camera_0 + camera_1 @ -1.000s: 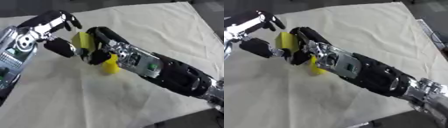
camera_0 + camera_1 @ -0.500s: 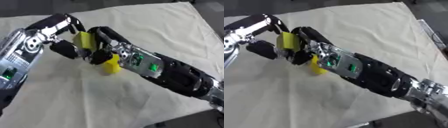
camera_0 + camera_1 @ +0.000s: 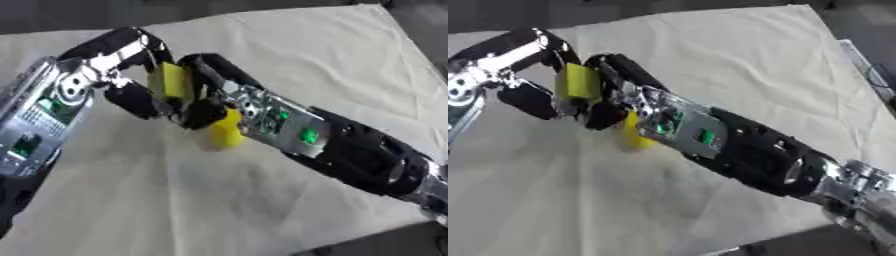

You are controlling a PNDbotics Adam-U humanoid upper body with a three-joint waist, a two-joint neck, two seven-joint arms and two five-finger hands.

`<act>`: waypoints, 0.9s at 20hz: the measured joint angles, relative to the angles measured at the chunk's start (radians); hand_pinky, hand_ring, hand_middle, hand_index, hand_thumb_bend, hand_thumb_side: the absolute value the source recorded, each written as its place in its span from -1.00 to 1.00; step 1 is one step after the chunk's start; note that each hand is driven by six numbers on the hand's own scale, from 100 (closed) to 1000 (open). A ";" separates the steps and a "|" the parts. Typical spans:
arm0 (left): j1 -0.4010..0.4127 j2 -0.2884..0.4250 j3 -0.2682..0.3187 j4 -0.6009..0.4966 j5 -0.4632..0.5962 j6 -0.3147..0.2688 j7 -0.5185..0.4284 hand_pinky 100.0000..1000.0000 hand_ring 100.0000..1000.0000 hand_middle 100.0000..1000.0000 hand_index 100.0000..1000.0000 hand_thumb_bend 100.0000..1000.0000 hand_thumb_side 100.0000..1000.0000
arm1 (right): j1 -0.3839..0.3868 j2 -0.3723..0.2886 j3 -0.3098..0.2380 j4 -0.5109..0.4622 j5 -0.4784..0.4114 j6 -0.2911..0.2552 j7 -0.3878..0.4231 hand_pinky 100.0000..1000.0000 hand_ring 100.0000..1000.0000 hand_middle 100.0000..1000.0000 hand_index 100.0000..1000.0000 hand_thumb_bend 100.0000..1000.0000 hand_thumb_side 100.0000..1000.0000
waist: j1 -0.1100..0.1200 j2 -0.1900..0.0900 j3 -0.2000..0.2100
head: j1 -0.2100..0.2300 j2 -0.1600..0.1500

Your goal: Pick up the objects with one hand, pass them to the other hand, and then place them into the box on the other side of the table.

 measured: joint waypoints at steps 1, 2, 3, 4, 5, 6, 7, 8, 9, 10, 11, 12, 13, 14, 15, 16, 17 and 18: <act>0.000 -0.001 0.000 0.000 0.000 0.001 0.003 0.53 0.08 -0.10 -0.10 -0.89 -1.00 | 0.000 0.001 0.000 0.000 0.000 0.000 0.000 -0.47 -0.11 -0.34 -0.02 -0.81 -1.00 | 0.000 0.000 0.000 | 0.000 0.000; 0.000 -0.001 0.000 0.000 0.000 0.003 0.005 0.52 0.06 -0.14 -0.14 -0.90 -1.00 | 0.000 0.002 0.000 0.000 0.000 0.000 0.000 -0.46 -0.11 -0.33 -0.01 -0.69 -1.00 | 0.000 0.000 0.000 | 0.000 0.000; 0.000 -0.001 0.000 -0.001 0.000 0.005 0.008 0.52 0.04 -0.16 -0.17 -0.91 -1.00 | 0.000 0.002 0.000 0.000 0.000 0.001 0.001 -0.45 -0.11 -0.32 -0.01 -0.59 -1.00 | 0.000 0.000 0.000 | 0.000 0.000; 0.001 -0.001 0.000 -0.002 0.000 0.007 0.010 0.52 0.03 -0.18 -0.18 -0.92 -1.00 | 0.000 0.002 -0.001 0.000 0.000 0.002 0.000 -0.45 -0.10 -0.31 0.00 -0.54 -1.00 | 0.000 0.000 -0.001 | 0.000 0.000; 0.001 -0.002 0.000 -0.002 0.000 0.010 0.012 0.51 0.00 -0.21 -0.21 -0.92 -1.00 | 0.000 0.002 -0.001 0.000 0.000 0.003 0.000 -0.43 -0.10 -0.30 0.01 -0.44 -1.00 | 0.000 0.000 -0.001 | 0.000 0.000; 0.001 -0.002 -0.001 -0.002 0.000 0.011 0.014 0.50 -0.01 -0.22 -0.23 -0.92 -1.00 | 0.000 0.002 -0.001 0.000 -0.001 0.004 -0.001 -0.41 -0.09 -0.29 0.02 -0.38 -1.00 | 0.000 0.000 -0.001 | 0.000 0.000; 0.001 -0.003 -0.001 -0.003 -0.001 0.013 0.015 0.50 -0.02 -0.24 -0.25 -0.91 -1.00 | 0.000 0.002 -0.002 0.000 -0.001 0.005 -0.003 -0.38 -0.07 -0.27 0.04 -0.32 -1.00 | 0.000 0.000 -0.001 | 0.000 0.000; 0.002 -0.004 -0.001 -0.003 -0.002 0.014 0.016 0.50 -0.02 -0.26 -0.26 -0.86 -1.00 | 0.000 0.002 -0.003 0.000 -0.001 0.006 -0.006 -0.35 -0.06 -0.25 0.06 -0.29 -1.00 | 0.000 0.000 -0.002 | 0.001 0.000; 0.002 -0.004 -0.001 -0.003 -0.003 0.015 0.015 0.50 -0.02 -0.28 -0.27 -0.81 -1.00 | 0.000 0.002 -0.003 0.000 -0.001 0.007 -0.009 -0.33 -0.05 -0.24 0.08 -0.28 -1.00 | 0.000 0.000 -0.002 | 0.002 0.000; 0.002 -0.005 -0.001 -0.004 -0.005 0.016 0.014 0.50 -0.02 -0.27 -0.27 -0.78 -1.00 | 0.000 0.002 -0.003 0.000 -0.002 0.008 -0.012 -0.32 -0.04 -0.22 0.09 -0.28 -1.00 | 0.000 0.000 -0.002 | 0.003 0.000; 0.002 -0.005 -0.001 -0.004 -0.006 0.017 0.013 0.50 -0.02 -0.27 -0.26 -0.76 -1.00 | 0.000 0.002 -0.003 0.000 -0.002 0.008 -0.016 -0.31 -0.03 -0.21 0.10 -0.27 -1.00 | 0.000 0.000 -0.002 | 0.004 0.000; 0.002 -0.005 -0.001 -0.004 -0.006 0.018 0.011 0.50 -0.02 -0.26 -0.25 -0.74 -1.00 | 0.000 0.002 -0.003 0.000 -0.002 0.010 -0.020 -0.30 -0.02 -0.20 0.12 -0.27 -1.00 | 0.000 0.000 -0.002 | 0.004 0.000; 0.002 -0.005 -0.001 -0.004 -0.006 0.020 0.010 0.49 -0.02 -0.26 -0.24 -0.72 -1.00 | 0.000 0.003 -0.003 0.000 -0.002 0.012 -0.022 -0.28 -0.01 -0.19 0.13 -0.24 -1.00 | 0.000 0.000 -0.002 | 0.004 0.000; 0.002 -0.005 -0.001 -0.004 -0.007 0.021 0.009 0.50 -0.02 -0.26 -0.24 -0.72 -1.00 | 0.000 0.003 -0.003 0.000 -0.003 0.014 -0.024 -0.26 0.00 -0.18 0.15 -0.22 -1.00 | 0.000 0.000 -0.002 | 0.004 0.000; 0.002 -0.005 -0.001 -0.004 -0.007 0.023 0.007 0.49 -0.02 -0.26 -0.23 -0.69 -1.00 | 0.000 0.003 -0.003 0.000 -0.004 0.017 -0.027 -0.23 0.02 -0.16 0.18 -0.18 -1.00 | 0.000 0.000 -0.002 | 0.004 0.000; 0.002 -0.005 -0.001 -0.004 -0.007 0.026 0.005 0.49 -0.02 -0.26 -0.23 -0.68 -1.00 | 0.000 0.003 -0.003 0.000 -0.005 0.021 -0.031 -0.20 0.04 -0.14 0.19 -0.16 -1.00 | 0.000 0.000 -0.002 | 0.005 0.000; 0.002 -0.005 0.000 -0.004 -0.007 0.028 0.003 0.49 -0.02 -0.26 -0.24 -0.62 -1.00 | 0.001 0.003 -0.003 0.000 -0.006 0.025 -0.035 -0.17 0.07 -0.10 0.24 -0.12 -1.00 | 0.000 0.000 -0.002 | 0.005 0.000; 0.002 -0.005 0.000 -0.004 -0.006 0.031 0.001 0.49 -0.02 -0.26 -0.24 -0.59 -1.00 | 0.001 0.004 -0.003 0.000 -0.008 0.030 -0.039 -0.14 0.09 -0.07 0.27 -0.09 -1.00 | 0.000 0.000 -0.002 | 0.005 0.000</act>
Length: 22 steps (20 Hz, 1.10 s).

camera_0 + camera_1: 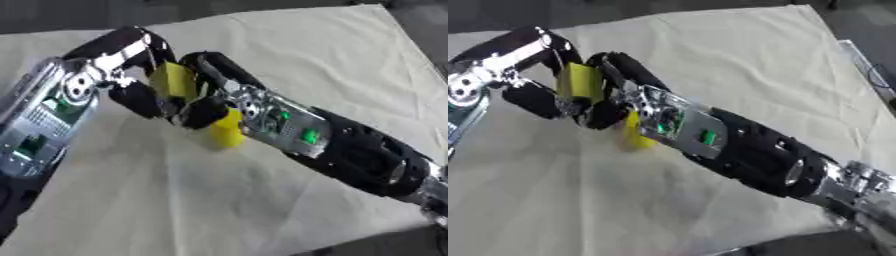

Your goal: Pick up the objects with one hand, pass them to the other hand, and then place them into the box on the other side of the table.

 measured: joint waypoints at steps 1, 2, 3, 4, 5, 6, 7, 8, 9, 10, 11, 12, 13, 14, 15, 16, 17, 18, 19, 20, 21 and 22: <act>0.000 0.000 0.000 0.000 0.000 0.003 -0.002 0.49 -0.02 -0.26 -0.25 -0.57 -1.00 | 0.000 0.000 0.000 0.000 -0.001 0.006 -0.003 -0.13 0.11 -0.05 0.29 -0.08 -1.00 | 0.000 0.000 0.000 | 0.001 0.000; 0.000 0.000 0.000 0.000 0.000 0.005 -0.003 0.49 -0.03 -0.27 -0.25 -0.57 -1.00 | 0.000 0.000 0.000 0.000 -0.002 0.012 -0.005 -0.11 0.13 -0.03 0.32 -0.06 -1.00 | 0.000 0.000 0.000 | 0.002 0.000; 0.000 0.000 0.000 0.000 0.000 0.007 -0.005 0.49 -0.03 -0.27 -0.25 -0.57 -1.00 | 0.000 0.000 0.000 0.000 -0.003 0.016 -0.007 -0.11 0.13 -0.03 0.32 -0.06 -1.00 | 0.000 0.000 -0.001 | 0.002 0.000; 0.000 0.000 0.000 0.001 0.000 0.008 -0.005 0.49 -0.03 -0.28 -0.27 -0.54 -1.00 | 0.000 0.000 0.000 0.000 -0.005 0.020 -0.007 -0.07 0.19 0.04 0.40 -0.02 -0.95 | 0.000 0.000 -0.001 | 0.003 0.000; 0.001 0.001 0.001 0.001 0.000 0.011 -0.004 0.49 -0.03 -0.29 -0.27 -0.53 -1.00 | 0.001 0.000 0.000 0.000 -0.007 0.024 -0.007 -0.06 0.21 0.06 0.41 -0.01 -0.93 | 0.000 0.000 -0.001 | 0.003 0.000; 0.002 0.001 0.002 0.002 0.000 0.012 -0.004 0.48 -0.04 -0.29 -0.27 -0.52 -1.00 | 0.001 0.000 0.001 -0.001 -0.007 0.027 -0.006 -0.03 0.26 0.11 0.47 0.03 -0.88 | 0.000 0.000 -0.002 | 0.004 0.000; 0.003 0.002 0.006 0.002 -0.002 0.014 -0.003 0.48 -0.04 -0.29 -0.27 -0.50 -1.00 | 0.002 0.000 0.002 -0.001 -0.007 0.030 -0.005 -0.01 0.30 0.15 0.51 0.05 -0.85 | 0.000 0.000 -0.002 | 0.004 0.000; 0.004 0.002 0.009 0.002 -0.003 0.015 -0.002 0.48 -0.04 -0.29 -0.27 -0.49 -1.00 | 0.004 0.000 0.003 -0.001 -0.005 0.033 -0.004 0.00 0.33 0.18 0.54 0.06 -0.84 | 0.000 0.000 -0.002 | 0.006 0.000; 0.006 0.003 0.013 0.002 -0.005 0.016 -0.001 0.48 -0.04 -0.29 -0.28 -0.48 -1.00 | 0.005 0.000 0.003 -0.001 -0.002 0.036 -0.001 0.03 0.38 0.24 0.58 0.09 -0.81 | 0.000 0.000 -0.003 | 0.007 0.000; 0.007 0.003 0.015 0.002 -0.007 0.017 0.000 0.48 -0.04 -0.29 -0.28 -0.48 -1.00 | 0.005 0.000 0.003 -0.001 0.002 0.038 0.001 0.04 0.41 0.28 0.61 0.12 -0.80 | 0.000 0.000 -0.003 | 0.008 0.000; 0.008 0.005 0.019 0.003 -0.009 0.017 0.001 0.48 -0.04 -0.30 -0.28 -0.49 -1.00 | 0.006 0.000 0.003 -0.001 0.009 0.041 0.003 0.05 0.43 0.30 0.63 0.14 -0.79 | 0.000 0.000 -0.004 | 0.008 0.000; 0.009 0.008 0.023 0.006 -0.011 0.015 0.002 0.48 -0.04 -0.30 -0.28 -0.49 -1.00 | 0.006 0.000 0.003 -0.001 0.016 0.043 0.006 0.06 0.45 0.32 0.65 0.15 -0.78 | 0.000 0.000 -0.004 | 0.009 0.000; 0.010 0.010 0.028 0.009 -0.014 0.015 0.005 0.48 -0.04 -0.30 -0.28 -0.48 -1.00 | 0.006 0.000 0.003 -0.001 0.023 0.044 0.008 0.06 0.46 0.34 0.66 0.16 -0.78 | 0.000 0.000 -0.004 | 0.011 0.000; 0.012 0.010 0.035 0.014 -0.017 0.013 0.011 0.48 -0.04 -0.30 -0.29 -0.49 -1.00 | 0.006 0.000 0.003 -0.001 0.031 0.046 0.011 0.07 0.47 0.35 0.67 0.13 -0.78 | 0.000 0.000 -0.004 | 0.011 0.000; 0.016 0.010 0.041 0.021 -0.022 0.011 0.017 0.48 -0.04 -0.30 -0.29 -0.50 -1.00 | 0.008 0.000 0.003 -0.001 0.039 0.047 0.015 0.07 0.47 0.35 0.67 0.17 -0.78 | 0.000 0.000 -0.005 | 0.012 0.000; 0.019 0.010 0.048 0.030 -0.027 0.008 0.023 0.48 -0.05 -0.30 -0.29 -0.50 -1.00 | 0.008 0.000 0.003 -0.001 0.047 0.049 0.018 0.08 0.49 0.37 0.68 0.17 -0.78 | 0.000 0.000 -0.006 | 0.012 0.000; 0.021 0.011 0.056 0.038 -0.032 0.005 0.030 0.48 -0.05 -0.30 -0.29 -0.52 -1.00 | 0.008 0.000 0.003 -0.001 0.056 0.050 0.021 0.10 0.50 0.38 0.69 0.17 -0.77 | 0.000 0.000 -0.006 | 0.013 0.000; 0.023 0.011 0.066 0.045 -0.036 0.001 0.038 0.49 -0.05 -0.30 -0.29 -0.56 -1.00 | 0.008 0.000 0.003 -0.001 0.065 0.052 0.025 0.10 0.50 0.39 0.70 0.16 -0.77 | 0.000 -0.001 -0.007 | 0.015 0.000; 0.026 0.011 0.077 0.053 -0.039 -0.001 0.045 0.49 -0.05 -0.30 -0.29 -0.58 -1.00 | 0.009 0.000 0.003 -0.001 0.073 0.053 0.029 0.10 0.50 0.39 0.70 0.16 -0.77 | 0.000 -0.001 -0.007 | 0.017 0.000; 0.027 0.012 0.090 0.061 -0.040 -0.002 0.053 0.49 -0.06 -0.30 -0.29 -0.60 -1.00 | 0.010 0.000 0.003 -0.001 0.081 0.054 0.033 0.10 0.50 0.39 0.70 0.16 -0.77 | 0.000 -0.001 -0.009 | 0.020 0.000; 0.027 0.015 0.103 0.069 -0.040 -0.003 0.061 0.49 -0.06 -0.30 -0.30 -0.62 -1.00 | 0.013 0.000 0.003 -0.001 0.088 0.054 0.036 0.10 0.50 0.40 0.70 0.15 -0.77 | 0.000 -0.001 -0.011 | 0.021 0.000; 0.029 0.019 0.117 0.075 -0.040 -0.003 0.070 0.49 -0.06 -0.30 -0.30 -0.62 -1.00 | 0.017 0.000 0.002 -0.001 0.094 0.053 0.039 0.10 0.50 0.41 0.70 0.15 -0.77 | 0.000 -0.001 -0.013 | 0.022 0.002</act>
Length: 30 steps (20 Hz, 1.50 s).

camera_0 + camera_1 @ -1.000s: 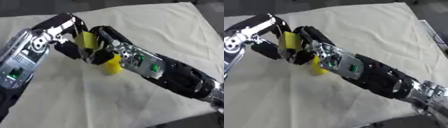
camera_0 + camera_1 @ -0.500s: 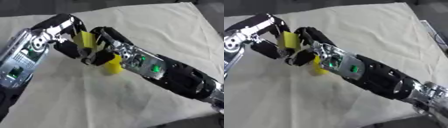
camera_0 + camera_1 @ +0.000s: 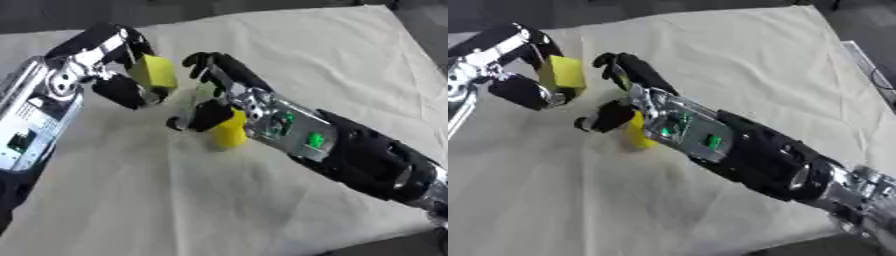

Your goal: Pick up the objects with one hand, pass them to the other hand, and then place them into the box on the other side of the table.

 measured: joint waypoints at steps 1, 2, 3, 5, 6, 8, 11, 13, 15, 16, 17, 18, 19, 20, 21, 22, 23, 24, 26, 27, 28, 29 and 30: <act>0.001 0.005 0.013 0.003 0.001 0.000 0.009 0.49 -0.05 -0.30 -0.29 -0.61 -1.00 | 0.003 -0.001 0.000 0.000 0.006 -0.001 0.001 0.11 0.51 0.42 0.70 0.14 -0.77 | 0.000 0.000 -0.002 | 0.003 0.004; 0.002 0.013 0.026 0.006 0.002 0.000 0.017 0.49 -0.05 -0.30 -0.29 -0.61 -1.00 | 0.007 -0.001 -0.001 0.000 0.011 -0.003 0.001 0.11 0.51 0.42 0.70 0.14 -0.77 | 0.000 0.000 -0.005 | 0.006 0.006; 0.002 0.023 0.037 0.006 0.004 0.001 0.024 0.49 -0.06 -0.30 -0.29 -0.62 -1.00 | 0.012 -0.003 -0.004 0.000 0.017 -0.006 0.001 0.11 0.51 0.42 0.70 0.12 -0.77 | 0.000 0.000 -0.007 | 0.009 0.006; 0.001 0.049 0.057 0.006 0.007 0.003 0.033 0.48 -0.06 -0.30 -0.28 -0.58 -1.00 | 0.017 -0.011 -0.008 0.000 0.030 -0.012 -0.002 0.11 0.51 0.42 0.70 0.12 -0.78 | 0.000 -0.003 -0.008 | 0.017 0.011; 0.001 0.066 0.064 0.006 0.006 0.004 0.035 0.48 -0.06 -0.30 -0.28 -0.55 -1.00 | 0.019 -0.015 -0.012 0.000 0.035 -0.014 -0.003 0.11 0.51 0.42 0.70 0.11 -0.78 | 0.000 -0.006 -0.010 | 0.023 0.014; -0.001 0.098 0.075 0.008 0.002 0.003 0.035 0.48 -0.06 -0.30 -0.28 -0.53 -1.00 | 0.019 -0.023 -0.015 0.000 0.043 -0.018 -0.006 0.10 0.51 0.42 0.70 0.11 -0.78 | 0.001 -0.012 -0.012 | 0.035 0.015; -0.004 0.148 0.096 0.027 -0.002 0.006 0.033 0.48 -0.05 -0.29 -0.28 -0.51 -1.00 | 0.028 -0.034 -0.020 0.000 0.049 -0.026 -0.007 0.11 0.51 0.42 0.70 0.10 -0.77 | 0.001 -0.015 -0.014 | 0.064 0.015; -0.004 0.183 0.109 0.044 -0.002 0.010 0.033 0.48 -0.04 -0.29 -0.27 -0.50 -1.00 | 0.029 -0.040 -0.021 0.000 0.051 -0.030 -0.007 0.11 0.51 0.42 0.70 0.10 -0.78 | 0.001 -0.021 -0.014 | 0.089 0.015; -0.002 0.219 0.123 0.060 -0.002 0.012 0.035 0.48 -0.04 -0.29 -0.27 -0.49 -1.00 | 0.037 -0.047 -0.025 0.000 0.055 -0.035 -0.010 0.10 0.50 0.41 0.69 0.09 -0.79 | 0.001 -0.023 -0.017 | 0.114 0.015; 0.002 0.236 0.129 0.066 -0.002 0.011 0.037 0.48 -0.04 -0.28 -0.26 -0.46 -1.00 | 0.041 -0.051 -0.027 0.000 0.055 -0.038 -0.013 0.10 0.50 0.41 0.69 0.08 -0.79 | 0.001 -0.024 -0.019 | 0.128 0.015; 0.008 0.252 0.136 0.071 -0.002 0.011 0.040 0.48 -0.04 -0.28 -0.26 -0.46 -1.00 | 0.046 -0.056 -0.030 0.000 0.055 -0.042 -0.016 0.10 0.50 0.41 0.69 0.08 -0.79 | 0.001 -0.024 -0.019 | 0.143 0.015; 0.015 0.271 0.144 0.075 -0.002 0.012 0.044 0.48 -0.04 -0.28 -0.26 -0.46 -1.00 | 0.051 -0.060 -0.033 0.000 0.055 -0.045 -0.021 0.10 0.50 0.41 0.69 0.08 -0.78 | 0.001 -0.025 -0.020 | 0.159 0.014; 0.021 0.290 0.152 0.080 -0.002 0.012 0.049 0.48 -0.04 -0.28 -0.26 -0.47 -1.00 | 0.055 -0.064 -0.035 0.000 0.055 -0.048 -0.026 0.10 0.50 0.41 0.69 0.08 -0.78 | 0.001 -0.026 -0.021 | 0.175 0.014; 0.028 0.307 0.160 0.085 -0.002 0.013 0.054 0.48 -0.04 -0.28 -0.27 -0.52 -1.00 | 0.059 -0.067 -0.038 0.000 0.055 -0.050 -0.032 0.10 0.49 0.41 0.69 0.08 -0.78 | 0.001 -0.026 -0.022 | 0.190 0.013; 0.036 0.321 0.172 0.090 -0.001 0.015 0.062 0.48 -0.04 -0.29 -0.27 -0.53 -1.00 | 0.063 -0.071 -0.040 0.000 0.055 -0.054 -0.037 0.09 0.49 0.41 0.69 0.08 -0.79 | 0.001 -0.026 -0.023 | 0.205 0.013; 0.044 0.334 0.185 0.096 0.002 0.018 0.073 0.48 -0.05 -0.29 -0.27 -0.55 -1.00 | 0.066 -0.074 -0.044 0.000 0.055 -0.057 -0.043 0.09 0.49 0.40 0.68 0.08 -0.79 | 0.001 -0.026 -0.023 | 0.220 0.011; 0.051 0.344 0.199 0.106 0.004 0.023 0.085 0.48 -0.04 -0.29 -0.27 -0.55 -1.00 | 0.071 -0.075 -0.047 0.000 0.054 -0.058 -0.051 0.09 0.49 0.40 0.68 0.08 -0.79 | 0.001 -0.026 -0.023 | 0.234 0.006; 0.058 0.350 0.212 0.117 0.006 0.027 0.098 0.48 -0.04 -0.28 -0.27 -0.54 -1.00 | 0.074 -0.076 -0.049 0.000 0.053 -0.059 -0.058 0.09 0.49 0.40 0.68 0.07 -0.79 | 0.001 -0.026 -0.023 | 0.247 0.003; 0.067 0.360 0.234 0.141 0.006 0.033 0.123 0.48 -0.04 -0.29 -0.27 -0.55 -1.00 | 0.081 -0.077 -0.052 0.000 0.047 -0.061 -0.071 0.08 0.48 0.39 0.68 0.07 -0.79 | 0.000 -0.026 -0.026 | 0.275 -0.006; 0.070 0.363 0.244 0.152 0.006 0.035 0.135 0.48 -0.04 -0.29 -0.27 -0.56 -1.00 | 0.085 -0.077 -0.054 0.000 0.044 -0.063 -0.077 0.08 0.48 0.39 0.67 0.07 -0.78 | 0.000 -0.026 -0.028 | 0.288 -0.010; 0.073 0.368 0.254 0.164 0.005 0.036 0.147 0.48 -0.04 -0.29 -0.27 -0.55 -1.00 | 0.089 -0.077 -0.056 0.000 0.041 -0.066 -0.083 0.07 0.48 0.39 0.67 0.07 -0.78 | 0.000 -0.026 -0.030 | 0.300 -0.014; 0.075 0.372 0.264 0.178 0.004 0.038 0.159 0.48 -0.04 -0.29 -0.27 -0.54 -1.00 | 0.091 -0.077 -0.057 0.000 0.037 -0.069 -0.089 0.07 0.47 0.38 0.67 0.07 -0.78 | 0.000 -0.026 -0.031 | 0.313 -0.019; 0.076 0.377 0.273 0.192 0.002 0.038 0.169 0.48 -0.03 -0.28 -0.27 -0.53 -1.00 | 0.094 -0.077 -0.059 0.000 0.034 -0.072 -0.094 0.06 0.47 0.38 0.67 0.07 -0.79 | 0.000 -0.026 -0.031 | 0.324 -0.024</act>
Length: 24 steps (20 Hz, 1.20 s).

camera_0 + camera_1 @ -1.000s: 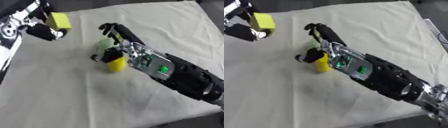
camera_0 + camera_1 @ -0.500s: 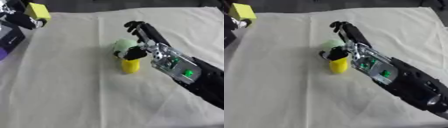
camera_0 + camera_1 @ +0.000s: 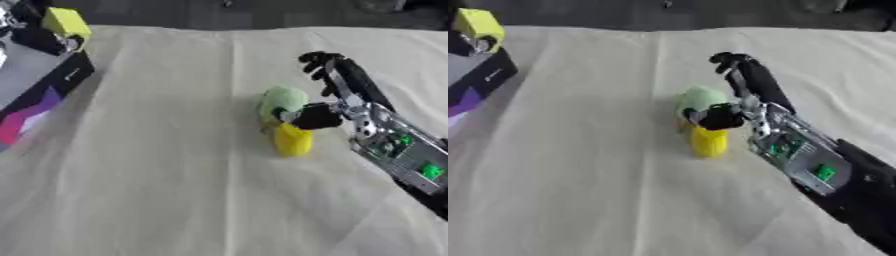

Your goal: Pick up the objects with one hand, pass them to the other hand, and then place them into the box on the other side of the table.

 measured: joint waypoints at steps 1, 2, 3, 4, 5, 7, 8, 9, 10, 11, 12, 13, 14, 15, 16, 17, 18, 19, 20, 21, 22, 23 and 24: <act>0.000 0.005 0.008 0.013 -0.004 0.000 0.010 0.48 -0.03 -0.28 -0.27 -0.53 -1.00 | 0.003 0.000 -0.003 0.000 -0.005 -0.004 -0.007 0.06 0.47 0.38 0.66 0.07 -0.79 | 0.000 0.000 0.000 | 0.010 -0.005; 0.000 0.012 0.016 0.025 -0.008 0.000 0.020 0.48 -0.03 -0.29 -0.27 -0.54 -1.00 | 0.003 0.000 -0.004 0.000 -0.008 -0.009 -0.013 0.05 0.46 0.38 0.66 0.07 -0.79 | 0.000 0.000 -0.003 | 0.020 -0.009; 0.001 0.018 0.024 0.038 -0.012 -0.001 0.028 0.48 -0.03 -0.29 -0.27 -0.54 -1.00 | 0.004 0.000 -0.007 0.000 -0.011 -0.014 -0.020 0.04 0.46 0.37 0.66 0.07 -0.79 | 0.000 0.000 -0.007 | 0.029 -0.014; 0.001 0.023 0.032 0.050 -0.016 -0.001 0.037 0.48 -0.03 -0.29 -0.27 -0.54 -1.00 | 0.004 0.000 -0.010 0.000 -0.015 -0.021 -0.027 0.04 0.46 0.37 0.66 0.07 -0.79 | 0.000 0.000 -0.012 | 0.037 -0.018; 0.001 0.027 0.040 0.062 -0.018 0.000 0.045 0.48 -0.03 -0.29 -0.27 -0.54 -1.00 | 0.006 0.000 -0.013 0.000 -0.017 -0.028 -0.034 0.04 0.46 0.37 0.66 0.07 -0.80 | 0.000 0.001 -0.018 | 0.045 -0.023; 0.001 0.035 0.058 0.087 -0.025 0.003 0.063 0.48 -0.03 -0.29 -0.27 -0.54 -1.00 | 0.012 0.000 -0.019 0.000 -0.024 -0.043 -0.049 0.02 0.45 0.37 0.66 0.07 -0.80 | -0.002 0.002 -0.030 | 0.064 -0.033; 0.001 0.038 0.067 0.099 -0.027 0.004 0.073 0.48 -0.03 -0.29 -0.27 -0.54 -1.00 | 0.013 0.000 -0.023 0.000 -0.026 -0.051 -0.057 0.02 0.45 0.36 0.65 0.07 -0.80 | -0.003 0.002 -0.035 | 0.073 -0.035; 0.001 0.041 0.076 0.111 -0.030 0.005 0.083 0.48 -0.03 -0.29 -0.27 -0.54 -1.00 | 0.014 0.000 -0.028 0.000 -0.028 -0.059 -0.065 0.02 0.45 0.36 0.65 0.07 -0.81 | -0.005 0.005 -0.040 | 0.082 -0.038; 0.001 0.046 0.086 0.124 -0.033 0.007 0.094 0.48 -0.04 -0.29 -0.27 -0.55 -1.00 | 0.017 0.000 -0.031 0.000 -0.031 -0.067 -0.073 0.02 0.45 0.36 0.65 0.07 -0.81 | -0.007 0.011 -0.045 | 0.091 -0.043; 0.001 0.049 0.095 0.137 -0.035 0.010 0.105 0.48 -0.04 -0.29 -0.27 -0.55 -1.00 | 0.022 0.002 -0.034 0.000 -0.034 -0.075 -0.081 0.01 0.44 0.36 0.65 0.07 -0.81 | -0.009 0.017 -0.050 | 0.100 -0.044; 0.001 0.053 0.104 0.149 -0.038 0.013 0.117 0.48 -0.04 -0.29 -0.27 -0.55 -1.00 | 0.024 0.004 -0.035 0.000 -0.037 -0.082 -0.088 0.01 0.44 0.36 0.65 0.07 -0.81 | -0.010 0.021 -0.055 | 0.108 -0.047; 0.001 0.055 0.114 0.161 -0.040 0.016 0.128 0.48 -0.03 -0.29 -0.27 -0.54 -1.00 | 0.028 0.006 -0.038 0.000 -0.041 -0.089 -0.095 0.01 0.44 0.35 0.64 0.07 -0.81 | -0.011 0.023 -0.060 | 0.115 -0.051; 0.001 0.055 0.122 0.174 -0.042 0.019 0.139 0.48 -0.03 -0.29 -0.27 -0.54 -1.00 | 0.031 0.006 -0.041 0.000 -0.044 -0.095 -0.101 0.00 0.44 0.35 0.64 0.07 -0.81 | -0.011 0.023 -0.064 | 0.123 -0.052; 0.000 0.057 0.129 0.186 -0.045 0.021 0.149 0.48 -0.02 -0.28 -0.26 -0.55 -1.00 | 0.031 0.007 -0.043 0.000 -0.048 -0.101 -0.107 0.00 0.43 0.34 0.64 0.07 -0.81 | -0.011 0.025 -0.067 | 0.130 -0.054; 0.000 0.059 0.136 0.197 -0.049 0.023 0.158 0.48 -0.01 -0.27 -0.26 -0.56 -1.00 | 0.032 0.007 -0.045 0.000 -0.051 -0.106 -0.112 0.00 0.43 0.34 0.64 0.07 -0.81 | -0.012 0.030 -0.070 | 0.135 -0.056; 0.000 0.062 0.143 0.209 -0.051 0.025 0.167 0.48 0.01 -0.25 -0.24 -0.56 -1.00 | 0.035 0.009 -0.046 0.000 -0.055 -0.110 -0.116 0.00 0.43 0.34 0.64 0.06 -0.81 | -0.013 0.033 -0.073 | 0.140 -0.056; 0.000 0.063 0.149 0.221 -0.056 0.027 0.176 0.49 0.02 -0.24 -0.23 -0.56 -1.00 | 0.039 0.013 -0.046 0.000 -0.060 -0.114 -0.120 0.00 0.43 0.34 0.64 0.06 -0.82 | -0.014 0.035 -0.077 | 0.143 -0.059; 0.000 0.063 0.156 0.234 -0.061 0.029 0.185 0.50 0.03 -0.22 -0.21 -0.55 -1.00 | 0.040 0.017 -0.047 0.000 -0.065 -0.117 -0.123 0.00 0.43 0.34 0.64 0.06 -0.81 | -0.015 0.035 -0.082 | 0.146 -0.061; -0.001 0.063 0.162 0.248 -0.068 0.032 0.194 0.50 0.04 -0.21 -0.19 -0.53 -1.00 | 0.040 0.019 -0.047 0.000 -0.069 -0.120 -0.126 0.00 0.43 0.34 0.64 0.07 -0.82 | -0.016 0.036 -0.088 | 0.150 -0.061; -0.001 0.063 0.168 0.261 -0.075 0.036 0.204 0.50 0.05 -0.19 -0.16 -0.49 -1.00 | 0.040 0.022 -0.048 0.000 -0.073 -0.124 -0.130 0.00 0.43 0.34 0.64 0.07 -0.82 | -0.016 0.038 -0.092 | 0.151 -0.061; -0.002 0.063 0.173 0.273 -0.084 0.040 0.215 0.52 0.06 -0.15 -0.12 -0.41 -1.00 | 0.040 0.024 -0.049 0.000 -0.077 -0.127 -0.133 0.00 0.42 0.34 0.64 0.07 -0.82 | -0.017 0.041 -0.095 | 0.153 -0.061; -0.002 0.063 0.178 0.285 -0.092 0.044 0.227 0.53 0.09 -0.11 -0.09 -0.38 -1.00 | 0.041 0.025 -0.049 0.000 -0.078 -0.130 -0.137 0.00 0.42 0.34 0.64 0.07 -0.82 | -0.018 0.041 -0.097 | 0.154 -0.061; -0.002 0.063 0.182 0.295 -0.101 0.048 0.239 0.55 0.11 -0.06 -0.05 -0.34 -1.00 | 0.043 0.025 -0.049 0.000 -0.078 -0.133 -0.140 -0.01 0.42 0.33 0.63 0.07 -0.82 | -0.018 0.041 -0.098 | 0.154 -0.064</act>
